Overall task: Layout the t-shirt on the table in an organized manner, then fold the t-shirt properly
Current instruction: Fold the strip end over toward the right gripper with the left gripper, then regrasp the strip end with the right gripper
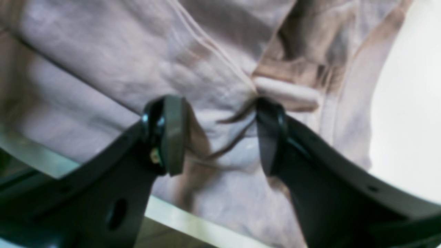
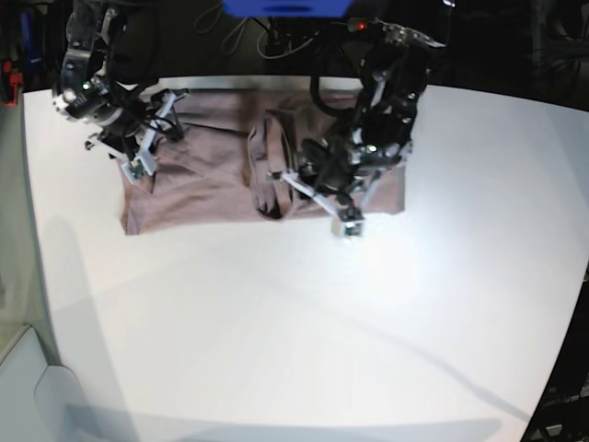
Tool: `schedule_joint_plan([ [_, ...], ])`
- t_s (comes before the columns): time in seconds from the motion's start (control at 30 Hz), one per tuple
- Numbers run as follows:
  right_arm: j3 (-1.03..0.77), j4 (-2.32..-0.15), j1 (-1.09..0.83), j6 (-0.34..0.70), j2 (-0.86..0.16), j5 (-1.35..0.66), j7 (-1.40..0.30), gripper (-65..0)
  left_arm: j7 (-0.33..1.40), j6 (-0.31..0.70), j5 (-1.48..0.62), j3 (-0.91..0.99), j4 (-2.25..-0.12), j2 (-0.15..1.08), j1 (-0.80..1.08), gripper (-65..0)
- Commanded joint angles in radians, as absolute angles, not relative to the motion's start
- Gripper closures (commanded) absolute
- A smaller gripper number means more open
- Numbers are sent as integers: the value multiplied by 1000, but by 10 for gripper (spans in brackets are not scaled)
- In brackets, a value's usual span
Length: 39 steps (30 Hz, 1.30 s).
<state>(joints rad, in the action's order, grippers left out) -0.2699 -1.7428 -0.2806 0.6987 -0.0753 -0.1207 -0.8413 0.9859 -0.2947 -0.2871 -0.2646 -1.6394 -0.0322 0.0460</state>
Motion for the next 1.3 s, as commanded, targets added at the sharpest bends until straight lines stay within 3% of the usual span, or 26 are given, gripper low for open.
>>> schedule_joint_plan([
  [0.0, -271, -1755, -278, 698, -82, -130, -837, -331, 1006, -294, -325, -317, -1647, -38, 21, -161],
  [0.13, -271, -1755, -278, 698, -82, -130, -837, -331, 1029, -294, -394, -524, -1673, 24, -28, -161],
  [0.3, -271, -1755, -278, 698, -84, -130, -837, -331, 1027, -295, -395, -545, -1787, 64, -25, -161],
  [0.67, -278, -1773, -275, 698, -82, -131, -845, -337, 1036, -294, -406, -114, -1894, 159, 130, -171],
  [0.73, -274, -1790, -275, 698, -81, -131, -846, -353, 1030, -294, -407, -58, -1894, 180, 160, -209],
  [0.9, -278, -1870, -280, 698, -51, -131, -848, -451, 1029, -294, -406, 47, -1882, 189, 208, -297],
  [1.27, -409, -1903, -145, 698, -24, -128, -990, -468, 1000, -294, -406, 131, -1796, 189, 209, -319],
])
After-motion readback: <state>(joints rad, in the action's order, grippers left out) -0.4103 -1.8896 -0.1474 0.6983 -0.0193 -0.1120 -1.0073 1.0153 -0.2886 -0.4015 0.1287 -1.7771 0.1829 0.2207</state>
